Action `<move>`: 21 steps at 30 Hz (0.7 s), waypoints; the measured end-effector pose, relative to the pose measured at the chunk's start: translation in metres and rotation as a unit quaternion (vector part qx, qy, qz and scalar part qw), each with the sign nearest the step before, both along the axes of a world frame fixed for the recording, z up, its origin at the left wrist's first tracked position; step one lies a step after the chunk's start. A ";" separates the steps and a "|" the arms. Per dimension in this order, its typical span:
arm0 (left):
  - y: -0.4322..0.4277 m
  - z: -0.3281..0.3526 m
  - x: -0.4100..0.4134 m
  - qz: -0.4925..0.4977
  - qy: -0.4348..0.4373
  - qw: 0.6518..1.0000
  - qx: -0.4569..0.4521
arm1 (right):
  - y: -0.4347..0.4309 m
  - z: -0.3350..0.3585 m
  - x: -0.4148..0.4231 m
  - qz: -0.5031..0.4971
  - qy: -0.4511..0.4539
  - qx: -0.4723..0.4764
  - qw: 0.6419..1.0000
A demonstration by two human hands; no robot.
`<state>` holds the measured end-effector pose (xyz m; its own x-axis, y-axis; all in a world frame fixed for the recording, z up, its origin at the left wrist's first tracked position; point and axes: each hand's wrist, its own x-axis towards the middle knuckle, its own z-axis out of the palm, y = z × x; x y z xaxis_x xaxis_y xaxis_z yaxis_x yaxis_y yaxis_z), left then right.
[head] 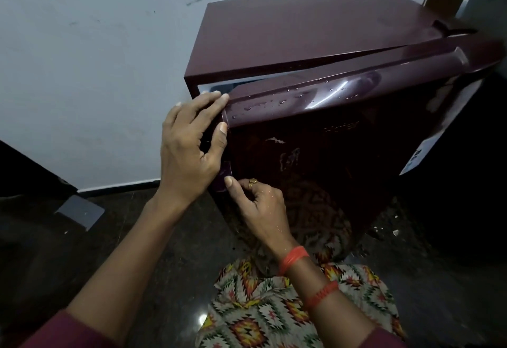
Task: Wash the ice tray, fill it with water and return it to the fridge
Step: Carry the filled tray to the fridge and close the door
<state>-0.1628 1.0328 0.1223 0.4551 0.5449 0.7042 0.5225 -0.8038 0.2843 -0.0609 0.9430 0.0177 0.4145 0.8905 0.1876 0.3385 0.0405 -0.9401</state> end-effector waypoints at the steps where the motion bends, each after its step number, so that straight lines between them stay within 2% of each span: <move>1: 0.007 -0.002 0.000 -0.002 0.007 1.000 0.006 | 0.005 0.000 0.000 0.000 0.000 -0.002 1.000; 8: 0.046 -0.010 0.009 -0.002 0.017 1.000 0.006 | 0.036 0.008 0.002 -0.011 0.002 -0.031 0.999; 17: 0.076 -0.020 0.023 0.014 -0.012 0.999 0.026 | 0.066 0.002 0.006 -0.014 0.010 -0.041 0.999; 21: 0.078 -0.022 0.024 0.019 -0.014 0.999 0.036 | 0.064 0.007 0.008 -0.033 -0.024 -0.034 0.999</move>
